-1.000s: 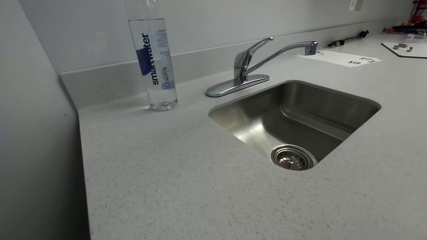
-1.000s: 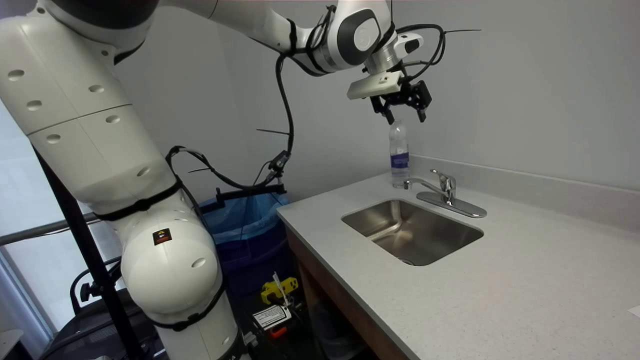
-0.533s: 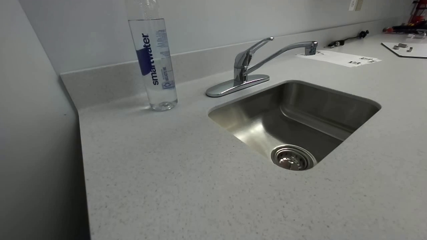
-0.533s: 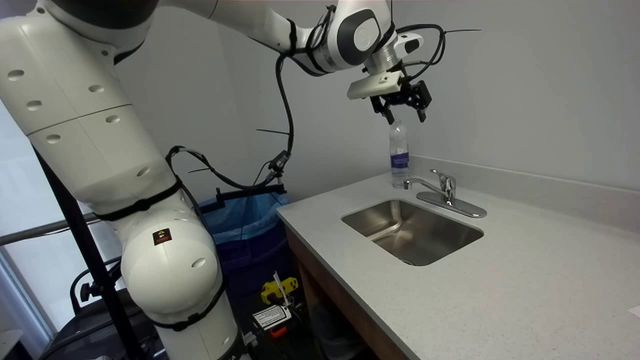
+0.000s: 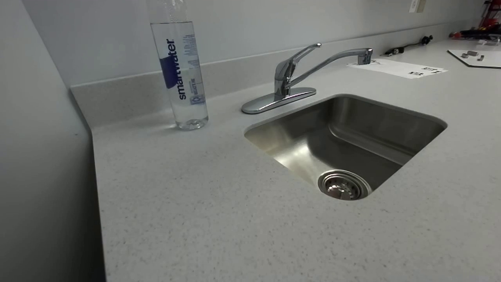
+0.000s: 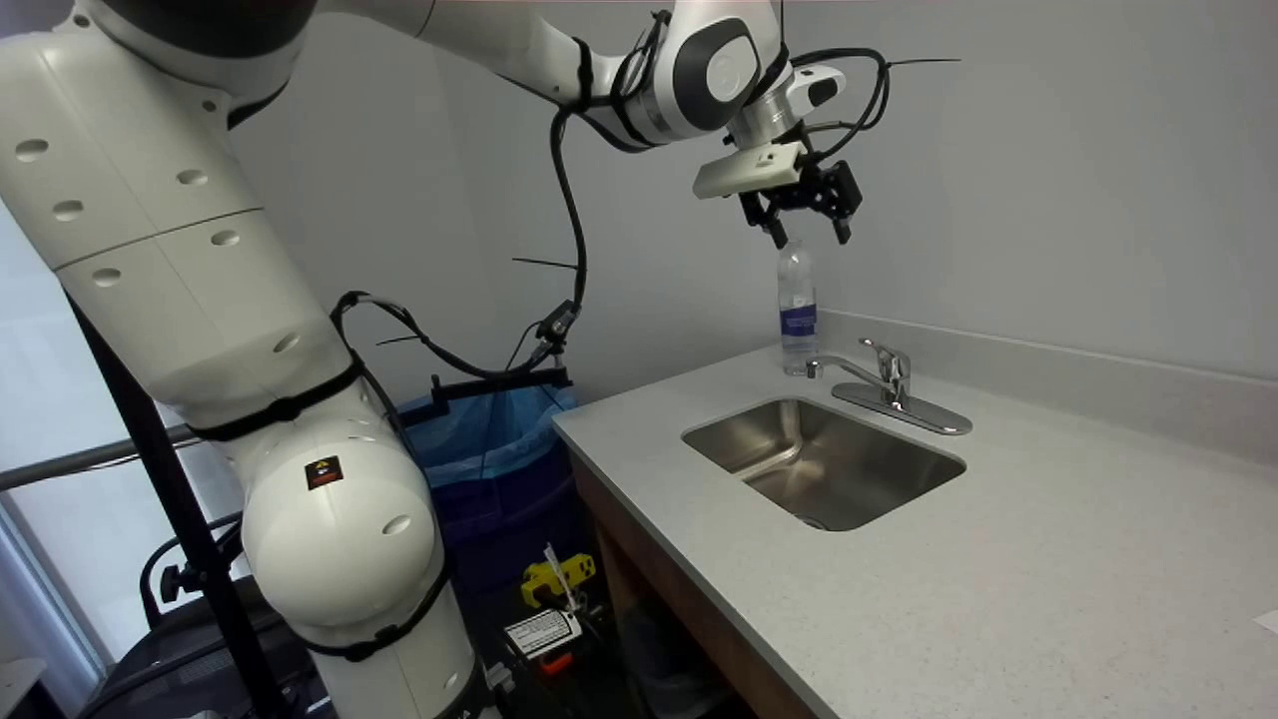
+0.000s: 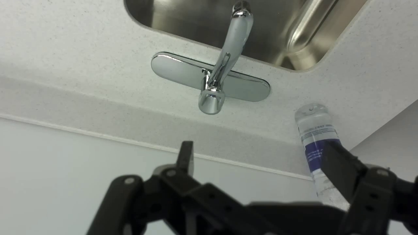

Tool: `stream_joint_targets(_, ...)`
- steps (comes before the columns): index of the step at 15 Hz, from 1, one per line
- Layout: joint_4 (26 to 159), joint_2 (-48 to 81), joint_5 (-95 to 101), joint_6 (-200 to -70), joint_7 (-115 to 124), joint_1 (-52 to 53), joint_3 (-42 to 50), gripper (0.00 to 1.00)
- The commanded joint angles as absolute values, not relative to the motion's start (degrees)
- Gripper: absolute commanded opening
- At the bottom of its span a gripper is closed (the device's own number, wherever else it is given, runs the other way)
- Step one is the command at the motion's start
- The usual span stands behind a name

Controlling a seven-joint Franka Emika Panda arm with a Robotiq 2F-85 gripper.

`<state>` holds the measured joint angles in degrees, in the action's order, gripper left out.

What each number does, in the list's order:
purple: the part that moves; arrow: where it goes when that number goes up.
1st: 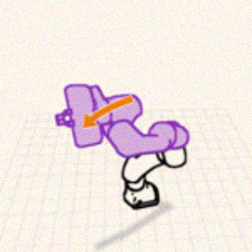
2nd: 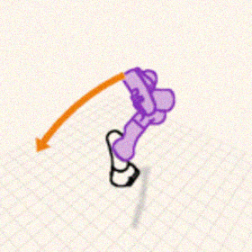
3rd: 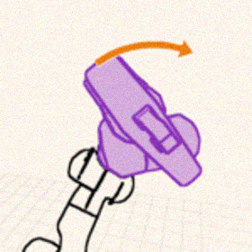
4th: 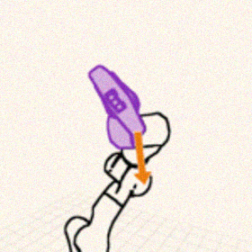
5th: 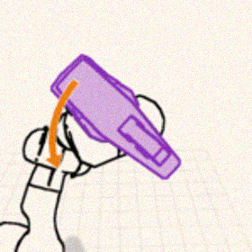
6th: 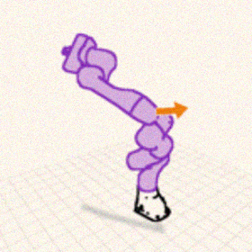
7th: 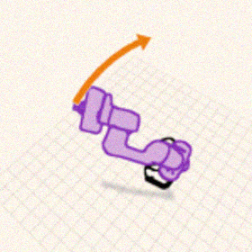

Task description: Push the faucet of the sink to the right.

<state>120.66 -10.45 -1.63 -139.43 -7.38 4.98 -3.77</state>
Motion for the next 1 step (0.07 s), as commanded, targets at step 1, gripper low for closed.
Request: stream_joint_targets(1, 120.5, -10.4, -1.5, -139.3, -7.3, 5.1, -3.7, 1.0)
